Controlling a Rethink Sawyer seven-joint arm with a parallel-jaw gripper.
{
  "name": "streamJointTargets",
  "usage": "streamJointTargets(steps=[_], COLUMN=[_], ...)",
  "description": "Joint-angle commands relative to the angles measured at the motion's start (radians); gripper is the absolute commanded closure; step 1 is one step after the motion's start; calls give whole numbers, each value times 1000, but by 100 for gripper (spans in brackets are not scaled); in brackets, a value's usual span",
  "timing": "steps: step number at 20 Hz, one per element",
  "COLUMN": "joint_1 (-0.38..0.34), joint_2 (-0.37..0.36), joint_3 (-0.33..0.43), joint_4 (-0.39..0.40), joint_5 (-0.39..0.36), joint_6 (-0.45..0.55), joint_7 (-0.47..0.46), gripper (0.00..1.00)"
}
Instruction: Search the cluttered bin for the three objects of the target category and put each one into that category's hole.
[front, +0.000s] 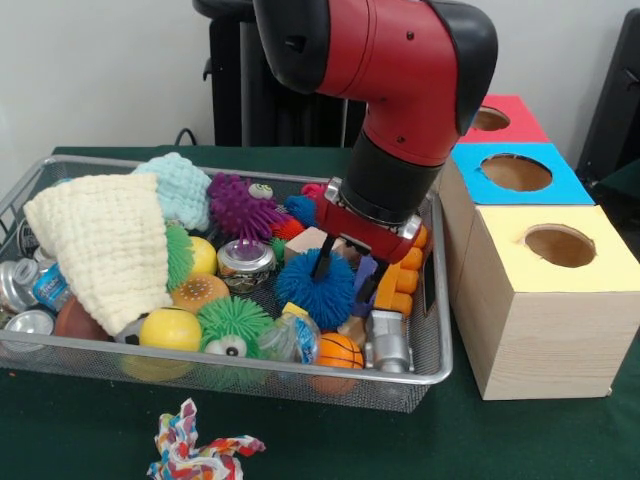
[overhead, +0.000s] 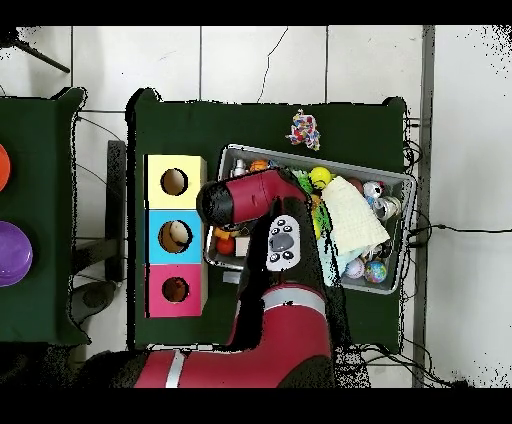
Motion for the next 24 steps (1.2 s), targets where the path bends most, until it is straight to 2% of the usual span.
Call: streamJointTargets(steps=[1,7,15,20,24], joint_1=[12,16,-23,-44,-48], joint_2=[1,22,-6,-47,-89], joint_3=[-35,-32,39,71,68], joint_4=[67,71,164,210,235], joint_5=[53,70,105,130,129], joint_6=[153,153,156,252,318], joint_7=[100,93,-26,-109,-126], gripper=[0,0,0,0,0])
